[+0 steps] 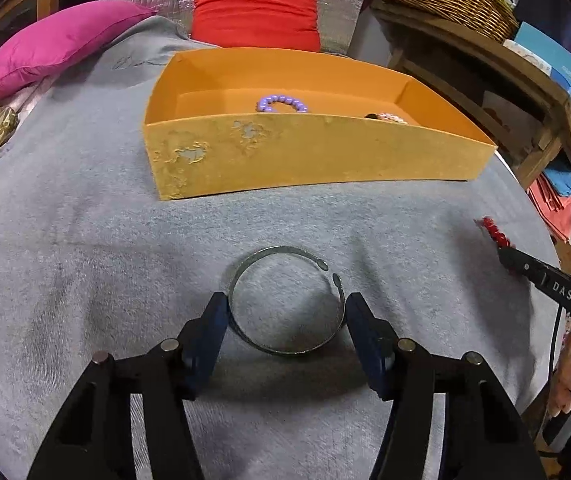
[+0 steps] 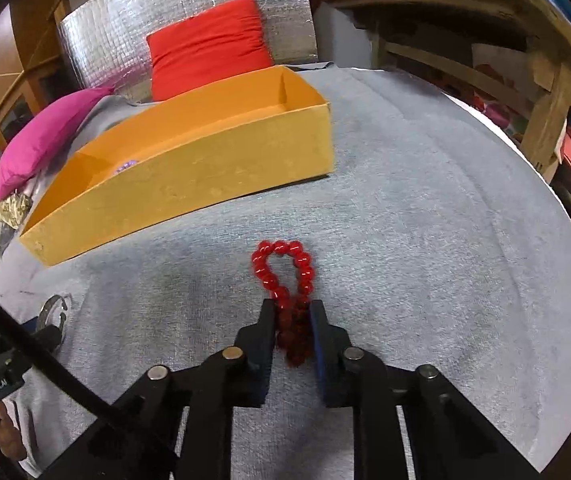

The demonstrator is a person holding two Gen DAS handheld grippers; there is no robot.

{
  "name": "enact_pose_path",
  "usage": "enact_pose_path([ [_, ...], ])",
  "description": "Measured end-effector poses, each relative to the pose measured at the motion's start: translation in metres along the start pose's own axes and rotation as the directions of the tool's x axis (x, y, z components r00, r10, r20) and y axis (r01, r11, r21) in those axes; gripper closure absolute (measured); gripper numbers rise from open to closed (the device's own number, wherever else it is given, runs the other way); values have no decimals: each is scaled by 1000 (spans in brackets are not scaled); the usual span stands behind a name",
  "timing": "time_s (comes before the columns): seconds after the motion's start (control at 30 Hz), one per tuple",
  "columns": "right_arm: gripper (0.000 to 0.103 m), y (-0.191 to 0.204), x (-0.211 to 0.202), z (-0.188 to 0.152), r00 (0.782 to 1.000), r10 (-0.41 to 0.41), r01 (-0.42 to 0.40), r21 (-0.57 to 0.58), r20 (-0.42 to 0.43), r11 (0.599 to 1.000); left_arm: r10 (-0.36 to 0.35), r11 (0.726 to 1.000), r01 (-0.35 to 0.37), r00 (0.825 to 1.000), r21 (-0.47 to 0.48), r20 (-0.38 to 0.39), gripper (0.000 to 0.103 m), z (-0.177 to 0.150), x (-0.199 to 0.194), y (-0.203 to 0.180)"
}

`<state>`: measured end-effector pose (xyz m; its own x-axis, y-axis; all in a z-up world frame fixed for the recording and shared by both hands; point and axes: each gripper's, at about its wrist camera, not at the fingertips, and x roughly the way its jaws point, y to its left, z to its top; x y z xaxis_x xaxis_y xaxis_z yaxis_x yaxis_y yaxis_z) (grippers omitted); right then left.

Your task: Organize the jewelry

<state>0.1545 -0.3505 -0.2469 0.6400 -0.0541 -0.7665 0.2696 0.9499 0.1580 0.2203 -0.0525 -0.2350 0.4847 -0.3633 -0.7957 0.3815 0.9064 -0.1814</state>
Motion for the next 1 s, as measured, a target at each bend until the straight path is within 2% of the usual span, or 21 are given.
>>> enact_pose_path([
  [0.3,86,-18,-9,0,999,36,-36,49,-11,998,-11,999,11,1000,41,-6,41,-8,-4,-16],
  [0.4,76,-19,-10,0,999,45,-44,48,-17,998,-11,999,11,1000,37,-20,41,-11,-1,-16],
  [0.53,44,-12,-11,1,999,39,-38,23,-2,999,-19,999,19,1000,37,-22,41,-12,-2,-16],
  [0.57,43,-9,-12,1,999,32,-32,13,12,999,-20,999,21,999,36,-25,40,-12,-1,-15],
  [0.83,44,8,6,-1,999,-47,46,-88,0,995,-38,999,39,999,33,-30,39,-11,1,-13],
  [0.9,50,14,6,-4,997,-76,77,-130,11,989,-43,999,44,999,28,-28,39,-11,1,-12],
  [0.97,74,14,5,-5,997,-73,74,-132,16,989,-46,999,47,999,25,-27,39,-11,0,-12],
  [1.0,78,13,5,-4,998,-59,60,-121,8,991,-43,999,44,999,25,-26,40,-11,0,-11],
])
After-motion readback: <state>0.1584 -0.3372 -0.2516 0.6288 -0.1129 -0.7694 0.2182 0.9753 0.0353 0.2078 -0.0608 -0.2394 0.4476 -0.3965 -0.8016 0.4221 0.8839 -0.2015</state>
